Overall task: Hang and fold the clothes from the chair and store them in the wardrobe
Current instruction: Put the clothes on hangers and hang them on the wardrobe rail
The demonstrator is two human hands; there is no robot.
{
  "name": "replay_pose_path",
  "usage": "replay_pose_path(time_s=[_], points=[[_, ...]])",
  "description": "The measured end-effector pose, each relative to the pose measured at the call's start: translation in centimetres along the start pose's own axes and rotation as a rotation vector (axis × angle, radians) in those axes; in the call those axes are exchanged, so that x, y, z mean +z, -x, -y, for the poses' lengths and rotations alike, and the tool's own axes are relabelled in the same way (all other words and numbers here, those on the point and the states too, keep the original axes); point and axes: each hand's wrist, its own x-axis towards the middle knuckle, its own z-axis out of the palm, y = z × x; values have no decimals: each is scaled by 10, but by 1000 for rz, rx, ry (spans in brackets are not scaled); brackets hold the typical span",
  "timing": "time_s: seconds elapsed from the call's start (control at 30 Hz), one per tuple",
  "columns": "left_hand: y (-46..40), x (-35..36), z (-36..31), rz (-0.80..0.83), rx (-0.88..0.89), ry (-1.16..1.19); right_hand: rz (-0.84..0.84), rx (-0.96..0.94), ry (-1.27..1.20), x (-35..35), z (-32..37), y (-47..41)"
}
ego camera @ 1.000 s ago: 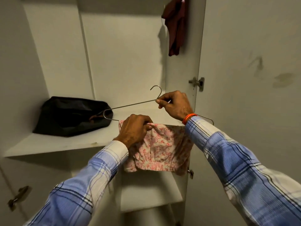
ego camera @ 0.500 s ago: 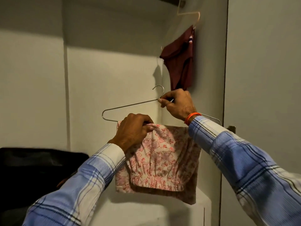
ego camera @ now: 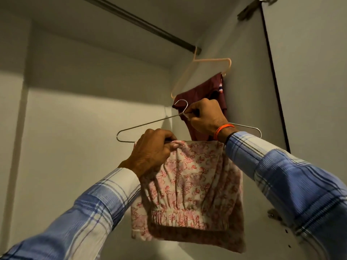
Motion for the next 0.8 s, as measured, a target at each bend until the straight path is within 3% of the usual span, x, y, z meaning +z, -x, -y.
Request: replay_pose_path(time_s=[0.8], points=[[-231,3,12,-250,161,-71,-286,-139,250,11,-90,-223]])
